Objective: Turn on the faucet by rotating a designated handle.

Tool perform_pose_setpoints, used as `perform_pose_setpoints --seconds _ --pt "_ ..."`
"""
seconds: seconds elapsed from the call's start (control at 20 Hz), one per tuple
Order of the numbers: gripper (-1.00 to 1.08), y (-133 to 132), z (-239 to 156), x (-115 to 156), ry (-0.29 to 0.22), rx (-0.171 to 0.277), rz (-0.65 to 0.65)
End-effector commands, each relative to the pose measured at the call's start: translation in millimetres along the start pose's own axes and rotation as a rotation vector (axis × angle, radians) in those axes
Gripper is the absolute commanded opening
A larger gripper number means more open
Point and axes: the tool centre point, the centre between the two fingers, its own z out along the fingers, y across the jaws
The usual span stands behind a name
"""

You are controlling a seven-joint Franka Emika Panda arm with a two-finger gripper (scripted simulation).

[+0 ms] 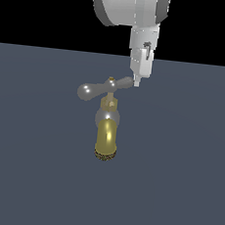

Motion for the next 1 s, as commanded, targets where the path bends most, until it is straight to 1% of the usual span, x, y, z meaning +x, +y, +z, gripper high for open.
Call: perform_pose_setpoints --seconds 0.0,0.25,0.3,0.95 --pt "-1.00 12.3 -0.6 31.9 0.010 -0.005 -0.037" --pt "-1.00 23.7 -0.8 41.7 0.010 -0.005 -0.039" --pt "-1.00 17.2 -0.2 12.9 -0.002 -0.002 -0.002" --pt "-1.00 26.9 -1.7 122.2 0.009 -0.005 -0.035"
